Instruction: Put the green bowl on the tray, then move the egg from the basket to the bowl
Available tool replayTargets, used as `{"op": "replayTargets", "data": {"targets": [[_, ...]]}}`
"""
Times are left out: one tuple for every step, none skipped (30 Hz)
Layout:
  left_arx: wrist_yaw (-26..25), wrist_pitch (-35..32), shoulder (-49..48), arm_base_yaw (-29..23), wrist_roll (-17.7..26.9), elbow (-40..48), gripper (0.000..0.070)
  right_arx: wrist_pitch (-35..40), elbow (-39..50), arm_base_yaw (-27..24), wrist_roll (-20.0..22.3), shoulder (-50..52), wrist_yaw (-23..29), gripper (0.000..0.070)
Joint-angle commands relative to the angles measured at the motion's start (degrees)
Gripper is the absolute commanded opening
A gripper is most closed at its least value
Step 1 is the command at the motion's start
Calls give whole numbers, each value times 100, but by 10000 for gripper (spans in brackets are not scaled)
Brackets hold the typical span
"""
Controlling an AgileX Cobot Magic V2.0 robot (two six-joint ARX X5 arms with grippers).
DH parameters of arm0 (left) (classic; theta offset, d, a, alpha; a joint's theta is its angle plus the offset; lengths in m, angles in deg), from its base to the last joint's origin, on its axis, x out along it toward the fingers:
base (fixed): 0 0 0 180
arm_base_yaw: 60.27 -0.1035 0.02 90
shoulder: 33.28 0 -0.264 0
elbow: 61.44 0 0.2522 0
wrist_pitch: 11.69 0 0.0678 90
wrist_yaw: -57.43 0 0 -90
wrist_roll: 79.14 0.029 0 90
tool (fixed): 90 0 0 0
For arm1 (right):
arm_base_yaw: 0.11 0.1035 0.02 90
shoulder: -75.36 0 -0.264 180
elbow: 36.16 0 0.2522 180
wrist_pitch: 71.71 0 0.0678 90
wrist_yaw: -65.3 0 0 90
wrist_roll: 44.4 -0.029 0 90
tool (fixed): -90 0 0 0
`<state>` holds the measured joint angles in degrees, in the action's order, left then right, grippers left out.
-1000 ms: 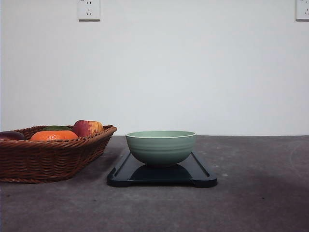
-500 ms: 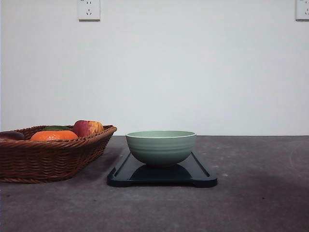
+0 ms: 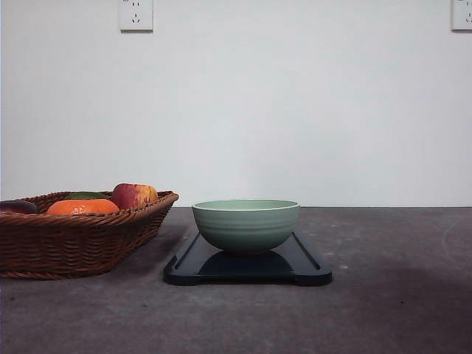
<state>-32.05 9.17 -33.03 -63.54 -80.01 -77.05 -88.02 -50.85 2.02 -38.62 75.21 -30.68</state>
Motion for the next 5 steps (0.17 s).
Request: {"op": "replayTargets", "data": {"targets": [[16,-70,-7,-9,37,111,0,44,26,-7,22,-7,4,5],[17,-70,-7,-9,37,111,0,44,26,-7,22,-7,4,5],[17,-70,-7,-9,37,111,0,44,26,-7,22,-7,4,5],[17,-70,-7,-9,37,110,0,44,26,-7,22,-7,4,5],[17,-70,-7,-9,37,111,0,44,26,-7,22,-7,4,5]]}}
